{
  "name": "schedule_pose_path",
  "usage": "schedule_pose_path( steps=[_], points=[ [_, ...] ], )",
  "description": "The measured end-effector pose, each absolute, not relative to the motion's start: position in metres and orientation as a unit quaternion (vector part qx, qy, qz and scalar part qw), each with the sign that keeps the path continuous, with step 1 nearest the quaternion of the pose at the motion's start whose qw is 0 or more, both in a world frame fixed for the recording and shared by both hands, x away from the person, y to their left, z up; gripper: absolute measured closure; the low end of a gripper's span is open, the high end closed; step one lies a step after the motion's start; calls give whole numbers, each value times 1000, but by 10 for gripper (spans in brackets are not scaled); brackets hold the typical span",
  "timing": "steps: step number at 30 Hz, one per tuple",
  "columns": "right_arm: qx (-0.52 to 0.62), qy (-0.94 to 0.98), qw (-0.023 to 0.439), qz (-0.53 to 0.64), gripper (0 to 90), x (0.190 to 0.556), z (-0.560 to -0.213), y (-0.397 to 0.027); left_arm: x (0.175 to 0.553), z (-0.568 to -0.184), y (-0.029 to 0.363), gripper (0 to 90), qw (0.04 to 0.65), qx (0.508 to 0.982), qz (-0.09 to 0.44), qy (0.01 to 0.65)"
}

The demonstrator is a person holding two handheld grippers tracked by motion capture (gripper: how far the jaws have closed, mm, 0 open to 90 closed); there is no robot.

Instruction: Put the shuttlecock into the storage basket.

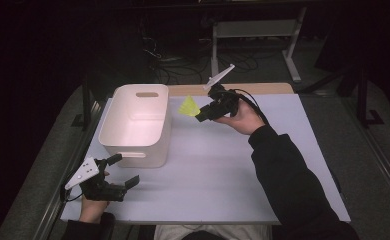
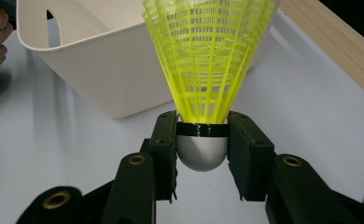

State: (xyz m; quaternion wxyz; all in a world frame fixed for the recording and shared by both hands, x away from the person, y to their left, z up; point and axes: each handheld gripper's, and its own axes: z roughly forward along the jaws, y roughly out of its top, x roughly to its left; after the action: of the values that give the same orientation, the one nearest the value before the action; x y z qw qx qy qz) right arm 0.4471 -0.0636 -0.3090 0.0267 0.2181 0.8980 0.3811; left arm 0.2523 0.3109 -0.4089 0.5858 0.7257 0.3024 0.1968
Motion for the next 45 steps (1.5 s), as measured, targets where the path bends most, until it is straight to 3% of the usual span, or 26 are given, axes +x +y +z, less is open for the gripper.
schedule_pose_path(
  steps=[45],
  points=[
    [156,906,25,393,631,436,-270,-15,252,-409,311,0,586,725,197,302]
  ],
)
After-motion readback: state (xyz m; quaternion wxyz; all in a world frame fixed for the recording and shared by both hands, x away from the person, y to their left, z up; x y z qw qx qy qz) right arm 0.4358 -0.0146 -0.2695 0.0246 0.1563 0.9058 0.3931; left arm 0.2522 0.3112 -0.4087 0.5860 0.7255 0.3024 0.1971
